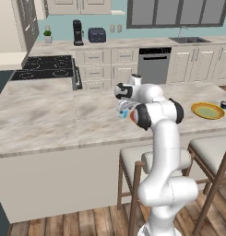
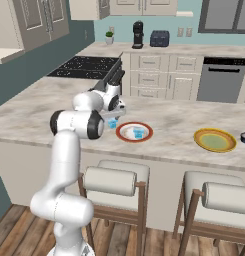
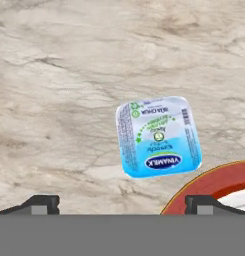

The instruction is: Place two yogurt containers on each plate.

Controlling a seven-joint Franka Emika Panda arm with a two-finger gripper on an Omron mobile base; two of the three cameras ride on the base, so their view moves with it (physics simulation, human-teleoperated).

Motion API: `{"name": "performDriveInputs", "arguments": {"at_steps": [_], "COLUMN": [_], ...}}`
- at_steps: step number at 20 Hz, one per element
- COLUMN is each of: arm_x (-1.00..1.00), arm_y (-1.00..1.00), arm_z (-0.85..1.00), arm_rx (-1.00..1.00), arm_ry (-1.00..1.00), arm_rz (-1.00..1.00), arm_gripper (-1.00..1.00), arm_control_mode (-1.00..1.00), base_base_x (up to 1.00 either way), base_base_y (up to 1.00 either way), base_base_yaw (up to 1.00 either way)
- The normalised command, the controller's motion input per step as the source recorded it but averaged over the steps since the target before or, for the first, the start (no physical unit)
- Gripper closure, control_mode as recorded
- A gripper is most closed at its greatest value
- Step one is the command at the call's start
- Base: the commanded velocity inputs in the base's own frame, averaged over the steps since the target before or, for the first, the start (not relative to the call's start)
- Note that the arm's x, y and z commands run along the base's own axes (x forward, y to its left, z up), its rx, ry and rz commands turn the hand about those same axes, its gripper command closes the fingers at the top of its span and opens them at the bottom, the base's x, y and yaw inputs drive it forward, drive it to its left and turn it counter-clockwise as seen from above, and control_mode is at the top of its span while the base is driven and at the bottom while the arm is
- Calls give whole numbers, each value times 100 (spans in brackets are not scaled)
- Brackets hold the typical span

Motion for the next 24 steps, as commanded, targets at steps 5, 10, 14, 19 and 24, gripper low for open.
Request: {"name": "performDriveInputs", "arguments": {"at_steps": [5, 10, 14, 19, 24], "arm_x": [42, 36, 24, 7, 2], "arm_y": [0, 0, 0, 0, 0], "arm_z": [0, -3, -8, -12, -16], "arm_rx": [0, 0, 0, 0, 0], "arm_ry": [0, 1, 6, 10, 9], "arm_rz": [1, 0, 0, 0, 0], "arm_gripper": [-100, -100, -100, -100, -100], "arm_control_mode": [-100, -100, -100, -100, -100], "base_base_x": [0, 0, 0, 0, 0], "base_base_y": [0, 0, 0, 0, 0], "base_base_yaw": [0, 0, 0, 0, 0]}}
